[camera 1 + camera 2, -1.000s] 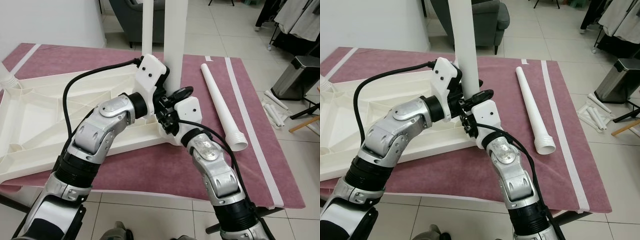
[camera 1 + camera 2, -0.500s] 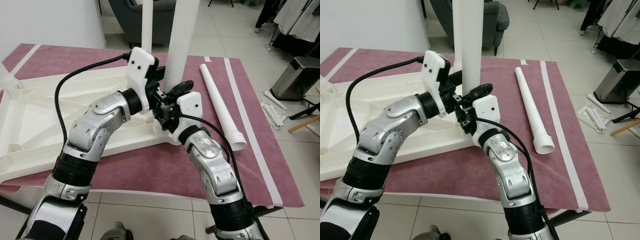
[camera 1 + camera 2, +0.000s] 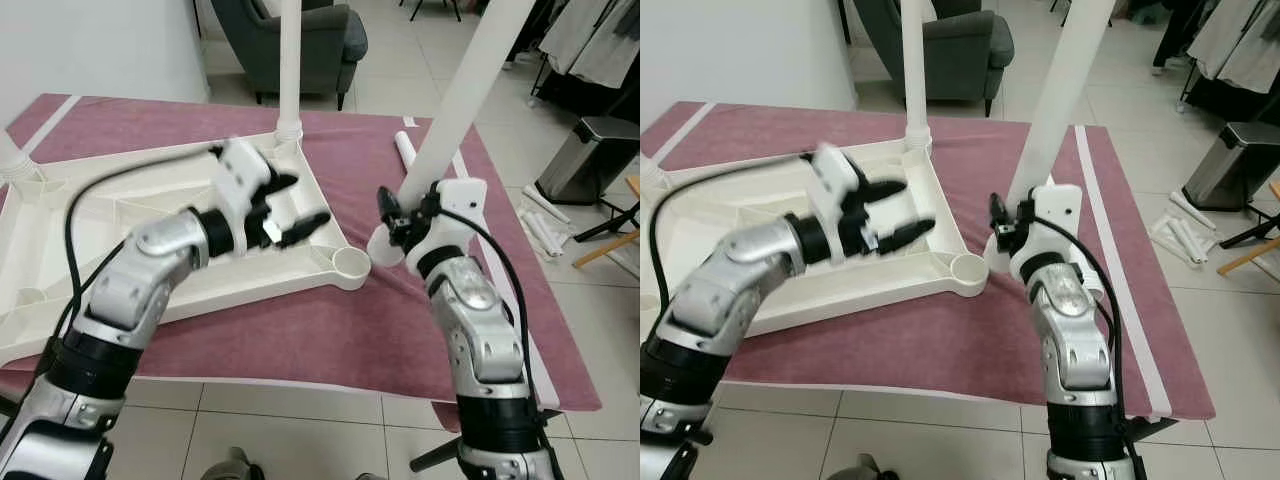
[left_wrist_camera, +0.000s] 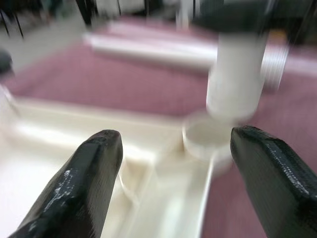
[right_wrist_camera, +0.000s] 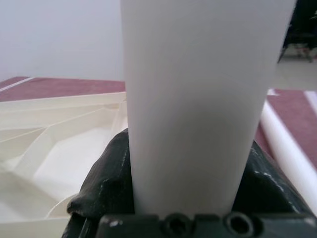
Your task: Building children table
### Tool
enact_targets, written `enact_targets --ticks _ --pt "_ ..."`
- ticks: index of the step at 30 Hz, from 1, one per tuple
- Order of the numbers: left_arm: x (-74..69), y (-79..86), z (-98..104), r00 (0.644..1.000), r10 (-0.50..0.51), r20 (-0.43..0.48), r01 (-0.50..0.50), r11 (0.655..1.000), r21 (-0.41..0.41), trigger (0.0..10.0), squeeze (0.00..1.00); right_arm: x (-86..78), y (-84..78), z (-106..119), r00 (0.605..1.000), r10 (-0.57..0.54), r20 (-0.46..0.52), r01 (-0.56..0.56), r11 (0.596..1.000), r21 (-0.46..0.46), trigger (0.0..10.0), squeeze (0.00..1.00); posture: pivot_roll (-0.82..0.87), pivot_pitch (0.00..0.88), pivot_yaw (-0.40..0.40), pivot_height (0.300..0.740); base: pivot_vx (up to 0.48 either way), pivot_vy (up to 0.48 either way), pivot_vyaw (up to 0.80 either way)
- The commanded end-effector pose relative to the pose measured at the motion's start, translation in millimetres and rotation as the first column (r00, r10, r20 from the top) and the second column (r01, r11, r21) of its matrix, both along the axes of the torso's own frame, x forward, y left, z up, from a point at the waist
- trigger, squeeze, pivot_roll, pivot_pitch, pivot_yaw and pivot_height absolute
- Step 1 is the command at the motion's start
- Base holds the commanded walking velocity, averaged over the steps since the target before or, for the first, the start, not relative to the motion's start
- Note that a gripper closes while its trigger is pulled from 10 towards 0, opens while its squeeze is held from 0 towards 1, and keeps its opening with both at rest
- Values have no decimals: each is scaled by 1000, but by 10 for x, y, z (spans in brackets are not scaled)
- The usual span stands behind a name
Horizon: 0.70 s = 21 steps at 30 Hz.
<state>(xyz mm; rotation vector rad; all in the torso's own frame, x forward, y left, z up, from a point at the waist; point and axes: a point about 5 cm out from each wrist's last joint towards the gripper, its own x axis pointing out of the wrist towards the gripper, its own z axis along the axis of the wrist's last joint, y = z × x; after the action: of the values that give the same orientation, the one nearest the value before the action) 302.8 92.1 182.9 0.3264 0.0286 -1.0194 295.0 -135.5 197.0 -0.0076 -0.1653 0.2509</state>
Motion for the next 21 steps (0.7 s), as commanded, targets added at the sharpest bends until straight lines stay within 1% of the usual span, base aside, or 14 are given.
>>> enact_targets --ticks 1,2,4,8,10,11,12,13,14,16,17,18,20,21 --pt "-9 -29 -90 999 -34 1 34 997 76 10000 0 -35 88 77 997 71 42 -72 997 10 10000 0 56 0 -3 740 0 0 0" --pt "-14 -37 -176 998 -55 -26 58 990 125 10000 0 -29 101 75 995 87 41 -87 996 4 10000 0 48 0 -2 740 0 0 0" --pt "-6 -48 -280 995 -81 -58 91 980 179 10000 0 -4 115 85 993 109 44 -108 994 -8 10000 0 45 0 1 740 0 0 0" --pt "59 -55 -325 994 -90 -68 103 969 223 10000 0 40 111 117 990 128 52 -127 992 -25 10000 0 52 0 -1 740 0 0 0" --pt "141 -63 -323 992 -104 -68 118 959 256 10000 0 89 90 151 988 143 58 -140 989 -42 10000 0 63 0 -15 740 0 0 0" --pt "163 -56 -331 989 -125 -79 142 952 271 8784 0 113 84 158 987 149 58 -146 988 -48 10000 0 67 0 -18 740 0 0 0" --pt "163 -56 -331 989 -125 -79 142 952 271 8784 0 113 84 158 987 149 58 -146 988 -48 10000 0 67 0 -18 740 0 0 0" --pt "197 -49 -359 988 -131 -82 150 943 296 4157 0 133 74 165 986 156 58 -153 987 -57 10000 0 66 0 -12 740 0 0 0" --pt "197 -49 -359 988 -131 -82 150 943 296 4157 0 133 74 165 986 156 58 -153 987 -57 10000 0 66 0 -12 740 0 0 0" --pt "239 -50 -425 985 -146 -94 169 928 331 3490 0 159 58 183 983 172 60 -167 983 -71 10000 0 62 0 -14 740 0 0 0" --pt "239 -50 -425 985 -146 -94 169 928 331 3490 0 159 58 183 983 172 60 -167 983 -71 10000 0 62 0 -14 740 0 0 0" --pt "252 -59 -470 983 -152 -106 179 921 345 902 0 167 51 191 983 175 62 -170 982 -77 10000 0 60 0 -11 740 0 0 0" --pt "257 -65 -497 981 -156 -115 187 917 351 902 0 172 48 197 982 177 63 -172 982 -81 10000 0 59 0 -10 740 0 0 0" --pt "257 -74 -532 978 -166 -129 202 911 359 1255 0 176 45 201 982 177 64 -172 982 -83 10000 0 57 0 -8 740 0 0 0"
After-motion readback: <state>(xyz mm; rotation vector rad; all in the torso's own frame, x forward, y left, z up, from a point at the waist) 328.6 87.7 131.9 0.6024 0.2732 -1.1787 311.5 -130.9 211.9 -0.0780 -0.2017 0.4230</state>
